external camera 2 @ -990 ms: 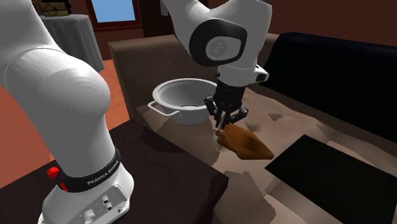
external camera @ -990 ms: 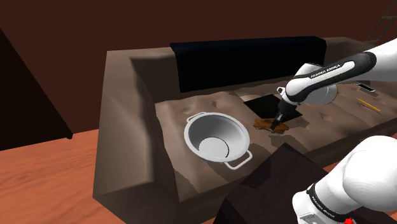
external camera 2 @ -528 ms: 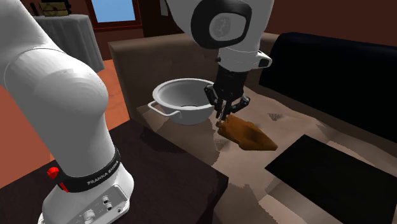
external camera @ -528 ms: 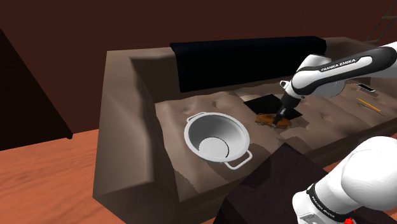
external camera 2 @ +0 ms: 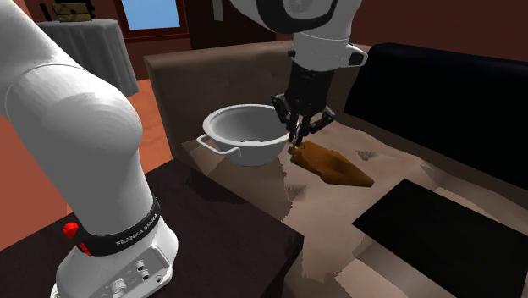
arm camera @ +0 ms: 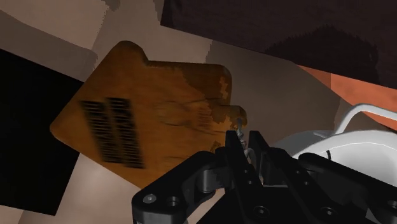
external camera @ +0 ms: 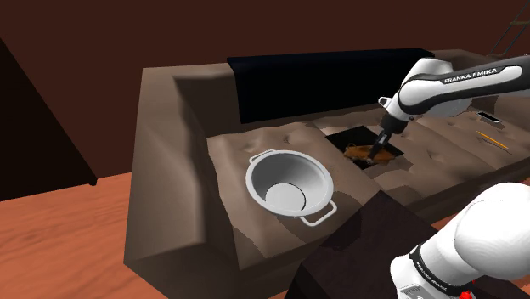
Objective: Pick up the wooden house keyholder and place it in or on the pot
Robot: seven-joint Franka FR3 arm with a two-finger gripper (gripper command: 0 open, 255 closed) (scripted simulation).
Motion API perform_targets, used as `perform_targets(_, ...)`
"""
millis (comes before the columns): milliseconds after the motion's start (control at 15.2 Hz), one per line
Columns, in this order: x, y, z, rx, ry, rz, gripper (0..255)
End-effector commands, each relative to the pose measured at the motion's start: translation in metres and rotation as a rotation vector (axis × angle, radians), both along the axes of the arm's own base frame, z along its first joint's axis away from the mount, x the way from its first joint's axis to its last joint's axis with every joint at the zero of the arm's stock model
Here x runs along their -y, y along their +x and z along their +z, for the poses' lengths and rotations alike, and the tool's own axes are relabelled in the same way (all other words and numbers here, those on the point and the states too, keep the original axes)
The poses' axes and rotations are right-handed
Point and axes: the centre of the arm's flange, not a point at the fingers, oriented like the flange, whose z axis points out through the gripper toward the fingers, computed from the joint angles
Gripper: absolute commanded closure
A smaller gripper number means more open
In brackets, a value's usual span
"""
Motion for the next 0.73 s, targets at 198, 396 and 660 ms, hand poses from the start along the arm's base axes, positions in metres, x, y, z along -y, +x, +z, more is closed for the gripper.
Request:
perform_targets(198,-0.012,0.002,0.021,0.0,0.0,0.0,255)
perform_targets(396,-0.051,0.009,0.023,0.0,0.0,0.0,255)
perform_targets(660,-0.103,0.019,0.025,0.0,0.0,0.0,255)
